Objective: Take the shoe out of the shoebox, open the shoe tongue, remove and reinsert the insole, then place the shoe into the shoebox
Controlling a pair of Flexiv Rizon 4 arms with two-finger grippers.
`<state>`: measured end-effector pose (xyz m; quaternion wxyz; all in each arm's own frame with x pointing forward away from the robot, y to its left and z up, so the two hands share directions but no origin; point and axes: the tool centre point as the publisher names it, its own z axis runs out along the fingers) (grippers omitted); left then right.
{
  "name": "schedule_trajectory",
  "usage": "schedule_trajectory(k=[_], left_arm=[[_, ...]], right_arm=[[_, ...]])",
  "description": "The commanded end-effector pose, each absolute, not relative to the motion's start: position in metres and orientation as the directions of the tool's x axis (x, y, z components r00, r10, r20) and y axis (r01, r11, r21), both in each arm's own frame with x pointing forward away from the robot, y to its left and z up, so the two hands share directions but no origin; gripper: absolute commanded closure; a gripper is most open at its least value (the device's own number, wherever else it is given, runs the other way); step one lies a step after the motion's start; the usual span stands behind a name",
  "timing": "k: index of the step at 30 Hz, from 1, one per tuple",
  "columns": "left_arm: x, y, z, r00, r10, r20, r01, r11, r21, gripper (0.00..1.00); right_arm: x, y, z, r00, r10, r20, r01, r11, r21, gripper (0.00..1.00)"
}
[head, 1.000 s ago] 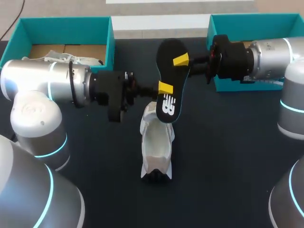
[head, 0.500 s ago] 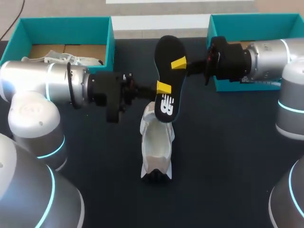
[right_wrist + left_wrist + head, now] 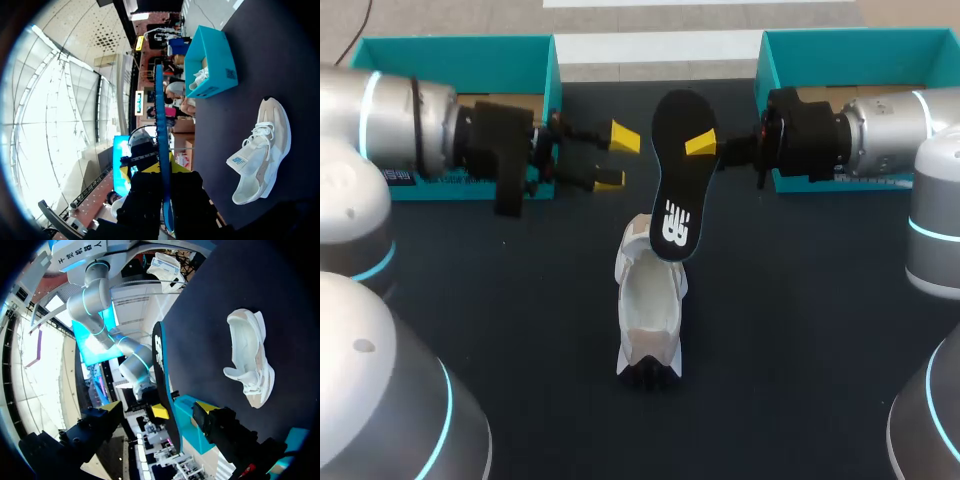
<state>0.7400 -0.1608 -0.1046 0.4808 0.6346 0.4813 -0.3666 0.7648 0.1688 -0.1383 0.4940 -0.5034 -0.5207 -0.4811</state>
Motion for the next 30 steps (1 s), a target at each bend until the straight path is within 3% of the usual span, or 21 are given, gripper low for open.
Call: schedule_trajectory(k=[1, 7, 21, 25, 30], left_arm=[[0.747, -0.165, -0.080, 0.249, 0.439, -0.863, 0.968, -0.116, 0.221, 0.00], [0.738, -0.171, -0.070, 0.182, 0.719, -0.670, 0.982, -0.099, 0.161, 0.00], [0.738, -0.172, -0.067, 0.175, 0.734, -0.656, 0.984, -0.103, 0.146, 0.00], [0.736, -0.178, -0.059, 0.060, 0.852, -0.520, 0.995, -0.012, 0.095, 0.00], [0.734, -0.187, -0.062, 0.007, 0.955, -0.298, 0.995, 0.022, 0.095, 0.00]], right_arm=[[0.765, 0.177, -0.143, 0.010, 0.066, 0.998, 0.999, 0.032, -0.012, 1.00], [0.765, 0.182, -0.149, 0.017, 0.074, 0.997, 0.999, 0.037, -0.020, 1.00], [0.766, 0.195, -0.157, 0.033, 0.069, 0.997, 0.998, 0.055, -0.036, 1.00], [0.766, 0.198, -0.158, 0.036, 0.066, 0.997, 0.998, 0.058, -0.040, 1.00], [0.764, 0.201, -0.160, 0.037, 0.060, 0.998, 0.998, 0.056, -0.041, 1.00]])
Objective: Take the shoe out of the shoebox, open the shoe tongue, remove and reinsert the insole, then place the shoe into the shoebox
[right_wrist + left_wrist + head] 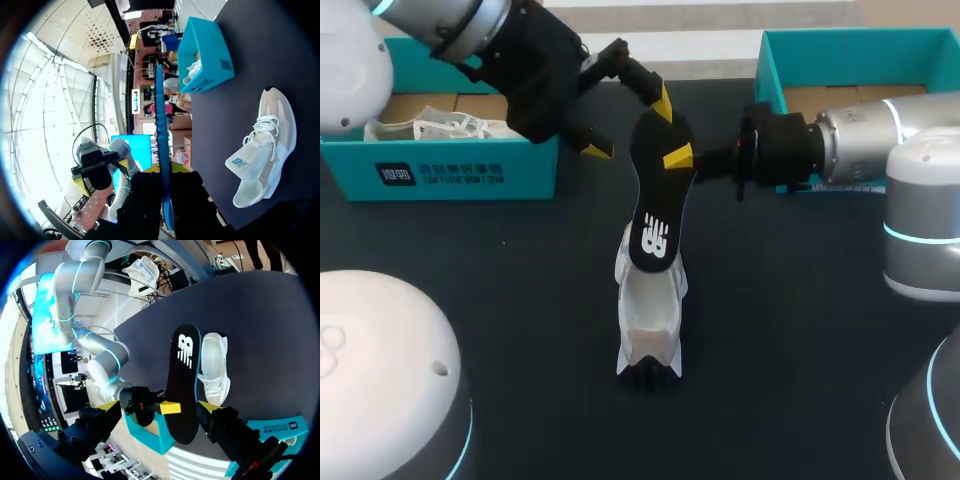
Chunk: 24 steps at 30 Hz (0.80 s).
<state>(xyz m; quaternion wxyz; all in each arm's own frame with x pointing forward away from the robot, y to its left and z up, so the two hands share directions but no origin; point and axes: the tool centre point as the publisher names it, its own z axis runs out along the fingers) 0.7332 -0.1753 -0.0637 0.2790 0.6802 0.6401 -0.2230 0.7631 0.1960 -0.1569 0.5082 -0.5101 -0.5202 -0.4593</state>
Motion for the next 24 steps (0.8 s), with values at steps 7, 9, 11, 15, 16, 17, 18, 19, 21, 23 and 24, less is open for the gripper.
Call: schedule_trajectory(k=[7, 9, 11, 15, 16, 17, 18, 19, 21, 23, 24], left_arm=[[0.738, -0.184, -0.072, -0.041, 0.996, -0.082, 0.994, 0.049, 0.099, 0.00], [0.738, -0.181, -0.075, -0.041, 0.998, -0.042, 0.995, 0.045, 0.088, 0.00], [0.741, -0.179, -0.077, -0.044, 0.999, -0.015, 0.997, 0.045, 0.066, 0.00], [0.743, -0.171, -0.074, -0.036, 0.999, 0.040, 0.996, 0.033, 0.078, 0.00], [0.743, -0.169, -0.073, -0.037, 0.997, 0.062, 0.995, 0.031, 0.092, 0.00], [0.744, -0.168, -0.072, -0.035, 0.997, 0.066, 0.995, 0.029, 0.093, 0.00], [0.744, -0.167, -0.071, -0.028, 0.997, 0.074, 0.995, 0.021, 0.094, 0.00], [0.745, -0.167, -0.071, -0.027, 0.996, 0.086, 0.995, 0.018, 0.103, 0.00], [0.745, -0.166, -0.070, -0.021, 0.996, 0.092, 0.994, 0.011, 0.108, 0.00], [0.745, -0.166, -0.069, -0.013, 0.996, 0.090, 0.994, 0.003, 0.110, 0.00], [0.744, -0.167, -0.068, -0.011, 0.996, 0.091, 0.994, 0.001, 0.112, 0.00]], right_arm=[[0.762, 0.200, -0.163, 0.035, 0.051, 0.998, 0.998, 0.054, -0.038, 1.00], [0.762, 0.201, -0.164, 0.036, 0.048, 0.998, 0.998, 0.052, -0.038, 1.00], [0.761, 0.201, -0.165, 0.037, 0.048, 0.998, 0.998, 0.052, -0.039, 1.00], [0.760, 0.200, -0.168, 0.041, 0.051, 0.998, 0.998, 0.051, -0.044, 1.00], [0.760, 0.200, -0.168, 0.042, 0.051, 0.998, 0.998, 0.051, -0.045, 1.00], [0.760, 0.199, -0.169, 0.043, 0.052, 0.998, 0.998, 0.051, -0.046, 1.00], [0.760, 0.199, -0.169, 0.045, 0.052, 0.998, 0.998, 0.051, -0.047, 1.00], [0.760, 0.199, -0.170, 0.047, 0.052, 0.998, 0.997, 0.052, -0.049, 1.00], [0.760, 0.199, -0.170, 0.048, 0.052, 0.997, 0.997, 0.053, -0.051, 1.00], [0.761, 0.199, -0.171, 0.048, 0.052, 0.997, 0.997, 0.057, -0.051, 1.00], [0.762, 0.200, -0.170, 0.047, 0.052, 0.997, 0.997, 0.059, -0.051, 1.00]])
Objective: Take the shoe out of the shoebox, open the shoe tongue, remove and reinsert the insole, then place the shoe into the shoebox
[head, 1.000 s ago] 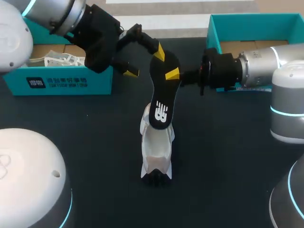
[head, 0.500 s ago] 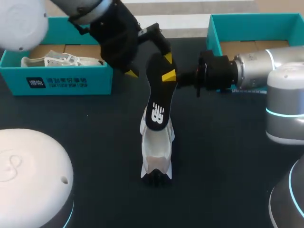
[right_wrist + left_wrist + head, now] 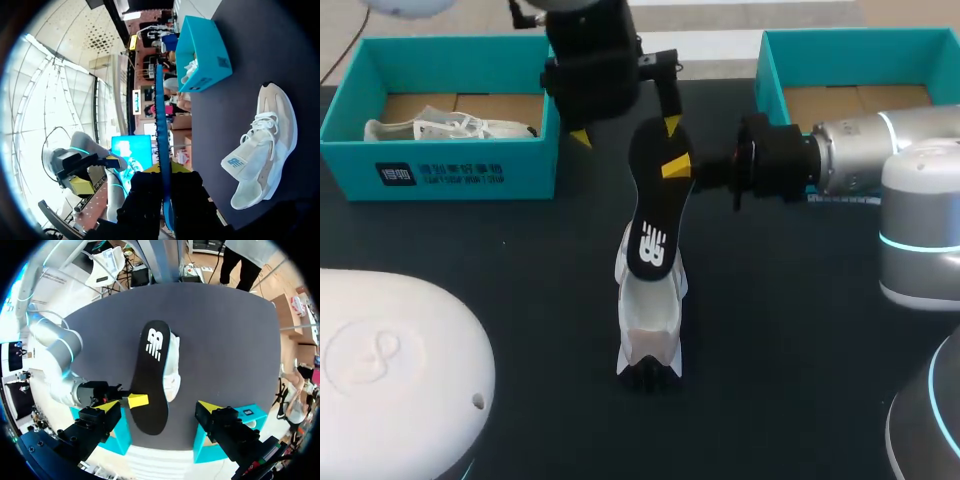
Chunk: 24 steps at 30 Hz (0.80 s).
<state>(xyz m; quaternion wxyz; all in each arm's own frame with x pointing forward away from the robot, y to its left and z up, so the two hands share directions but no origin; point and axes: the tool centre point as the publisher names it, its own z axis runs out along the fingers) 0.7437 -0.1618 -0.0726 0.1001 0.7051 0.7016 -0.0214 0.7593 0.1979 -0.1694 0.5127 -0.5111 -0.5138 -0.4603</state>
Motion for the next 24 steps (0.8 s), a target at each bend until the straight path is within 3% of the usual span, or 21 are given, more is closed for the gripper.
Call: schedule_trajectory(k=[1, 20, 24], left_arm=[[0.7441, -0.1675, -0.0678, -0.008, 0.996, 0.088, 0.994, -0.002, 0.113, 0.00], [0.7407, -0.1717, -0.0688, -0.009, 1.000, 0.029, 0.995, 0.006, 0.101, 0.00], [0.7407, -0.1711, -0.0676, -0.014, 0.998, -0.064, 0.996, 0.019, 0.089, 0.00]], right_arm=[[0.7621, 0.2002, -0.1704, 0.047, 0.053, 0.997, 0.997, 0.061, -0.050, 1.00], [0.7664, 0.1991, -0.1667, 0.043, 0.066, 0.997, 0.996, 0.081, -0.048, 1.00], [0.7650, 0.1975, -0.1669, 0.042, 0.065, 0.997, 0.995, 0.082, -0.048, 1.00]])
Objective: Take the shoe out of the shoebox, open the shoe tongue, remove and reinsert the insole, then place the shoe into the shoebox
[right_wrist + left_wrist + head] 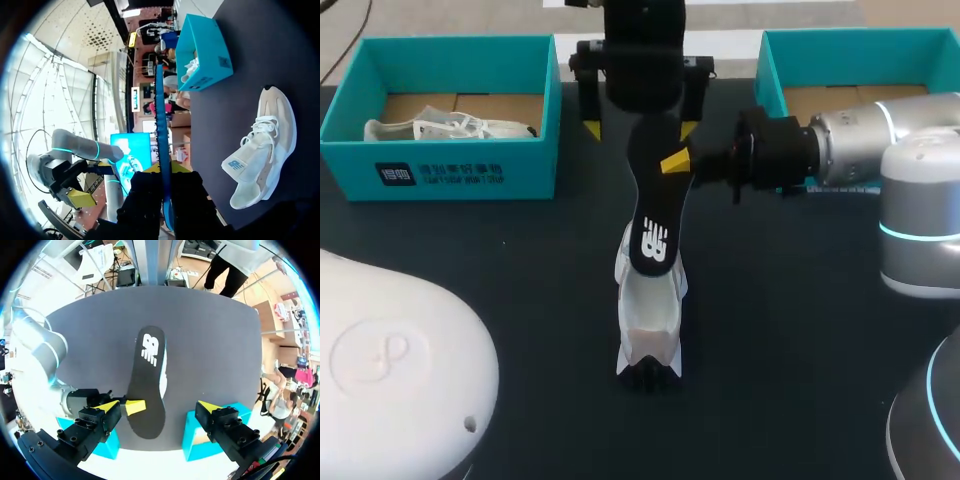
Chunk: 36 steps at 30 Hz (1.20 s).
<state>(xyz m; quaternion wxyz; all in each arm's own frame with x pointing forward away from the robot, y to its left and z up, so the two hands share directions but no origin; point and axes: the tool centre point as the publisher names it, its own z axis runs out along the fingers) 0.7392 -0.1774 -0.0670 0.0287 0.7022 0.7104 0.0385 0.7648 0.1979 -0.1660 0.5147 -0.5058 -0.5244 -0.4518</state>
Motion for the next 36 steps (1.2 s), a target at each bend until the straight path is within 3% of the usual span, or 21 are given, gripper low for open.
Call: schedule_trajectory(k=[1, 10, 20, 31, 36], left_arm=[[0.741, -0.169, -0.067, -0.006, 0.992, -0.123, 0.997, 0.015, 0.076, 0.00], [0.738, -0.146, -0.074, -0.040, 0.840, -0.541, 0.995, 0.086, 0.059, 0.00], [0.736, -0.128, -0.080, -0.107, 0.575, -0.811, 0.987, 0.161, -0.016, 0.00], [0.725, -0.119, -0.088, 0.034, 0.241, -0.970, 0.998, 0.038, 0.044, 0.00], [0.726, -0.121, -0.092, 0.042, 0.271, -0.962, 0.999, 0.012, 0.047, 0.00]], right_arm=[[0.764, 0.197, -0.167, 0.043, 0.065, 0.997, 0.996, 0.081, -0.048, 1.00], [0.763, 0.189, -0.167, 0.046, 0.064, 0.997, 0.997, 0.065, -0.050, 1.00], [0.764, 0.183, -0.164, 0.041, 0.074, 0.996, 0.997, 0.060, -0.046, 1.00], [0.761, 0.178, -0.163, 0.044, 0.077, 0.996, 0.997, 0.058, -0.048, 1.00], [0.761, 0.176, -0.163, 0.045, 0.078, 0.996, 0.997, 0.059, -0.050, 1.00]])
